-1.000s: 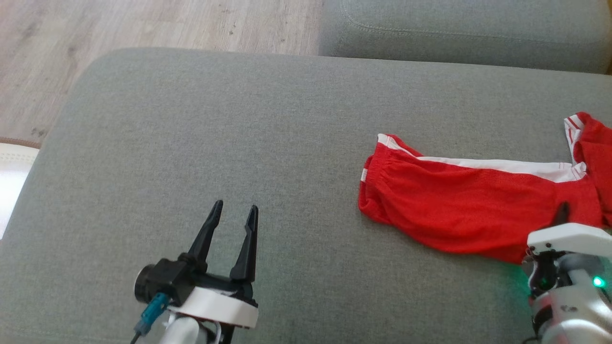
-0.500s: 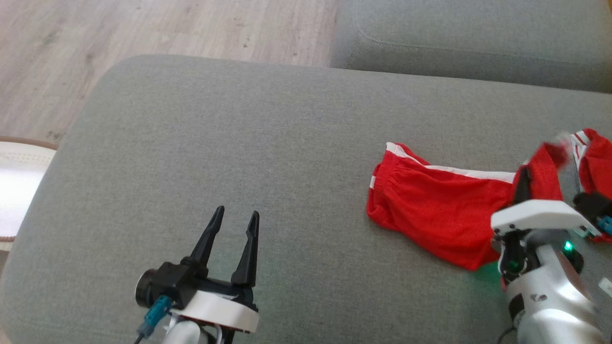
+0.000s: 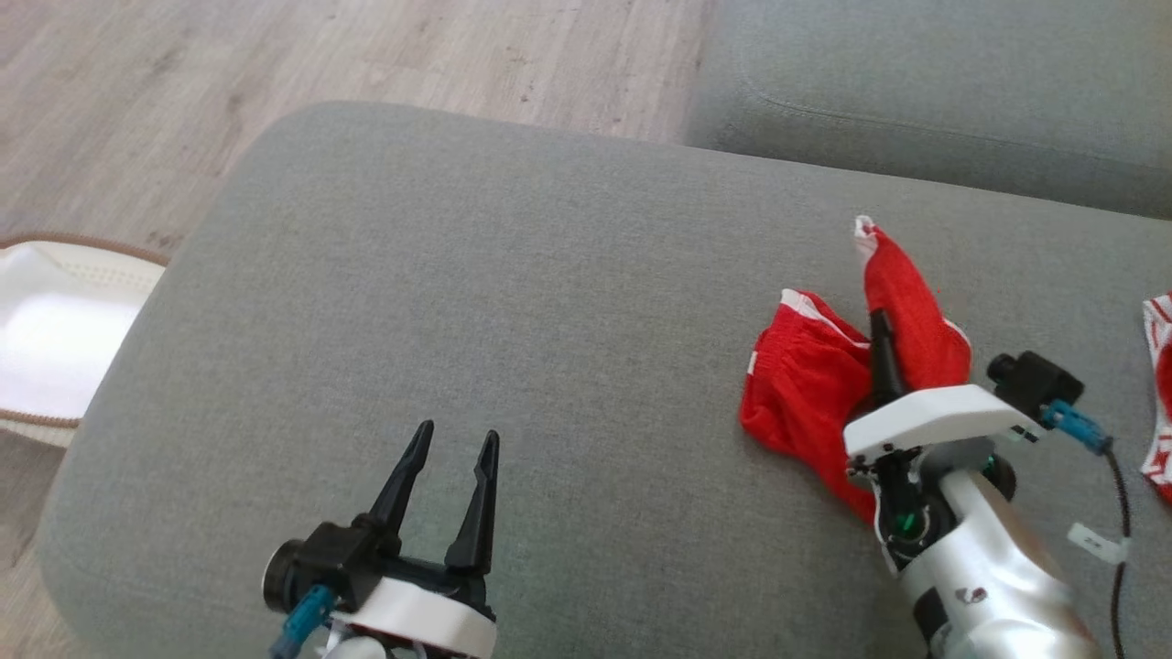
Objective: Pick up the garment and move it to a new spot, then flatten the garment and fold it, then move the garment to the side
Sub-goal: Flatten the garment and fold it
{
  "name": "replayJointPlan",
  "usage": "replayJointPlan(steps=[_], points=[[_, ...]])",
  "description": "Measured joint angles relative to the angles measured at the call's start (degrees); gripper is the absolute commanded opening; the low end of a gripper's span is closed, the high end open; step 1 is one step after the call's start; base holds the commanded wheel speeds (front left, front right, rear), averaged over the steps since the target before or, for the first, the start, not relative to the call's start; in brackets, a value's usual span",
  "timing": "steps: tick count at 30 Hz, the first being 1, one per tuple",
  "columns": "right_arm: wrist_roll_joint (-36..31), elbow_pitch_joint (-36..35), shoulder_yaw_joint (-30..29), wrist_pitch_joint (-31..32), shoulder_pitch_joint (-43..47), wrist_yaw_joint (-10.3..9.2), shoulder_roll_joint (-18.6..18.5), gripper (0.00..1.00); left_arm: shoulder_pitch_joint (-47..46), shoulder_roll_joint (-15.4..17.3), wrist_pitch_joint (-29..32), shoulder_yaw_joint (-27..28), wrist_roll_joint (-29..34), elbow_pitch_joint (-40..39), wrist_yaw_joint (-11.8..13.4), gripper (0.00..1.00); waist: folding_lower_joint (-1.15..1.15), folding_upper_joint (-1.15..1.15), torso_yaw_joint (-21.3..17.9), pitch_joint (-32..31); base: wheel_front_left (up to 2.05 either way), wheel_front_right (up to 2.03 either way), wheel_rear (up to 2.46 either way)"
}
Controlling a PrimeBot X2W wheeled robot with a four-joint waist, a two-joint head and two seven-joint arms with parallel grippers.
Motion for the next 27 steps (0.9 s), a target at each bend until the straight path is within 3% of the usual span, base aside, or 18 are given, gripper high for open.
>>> replayJointPlan(steps=[8,9,10,11,27], points=[[0.8,2.0,5.3,-0.4,-0.1,0.0,0.0,0.0,0.0,0.0,0.0,0.0,0.0,0.0,0.0,1.0,0.0,0.0,1.5,0.7,0.0,0.0,0.0],[0.9,2.5,6.0,-0.4,-0.1,0.0,0.0,0.13,0.0,0.0,0.0,0.0,0.0,0.0,0.0,1.0,0.0,0.0,1.6,0.8,0.0,0.0,0.0],[0.9,3.1,6.8,-0.4,-0.1,0.0,0.0,0.9,0.0,0.0,0.0,0.0,-0.3,0.0,0.0,1.0,0.0,0.0,1.8,0.8,0.0,0.0,0.0],[0.9,3.5,8.8,-0.4,-0.1,0.0,0.0,1.0,0.0,0.0,0.0,0.0,-0.6,0.0,0.0,1.0,0.01,0.0,2.0,1.0,0.0,0.0,0.0],[0.1,6.5,25.0,4.9,-0.8,0.01,0.0,1.0,0.0,0.0,0.0,0.3,-1.1,0.1,0.0,1.0,0.0,0.0,1.1,1.3,0.0,0.0,0.0]])
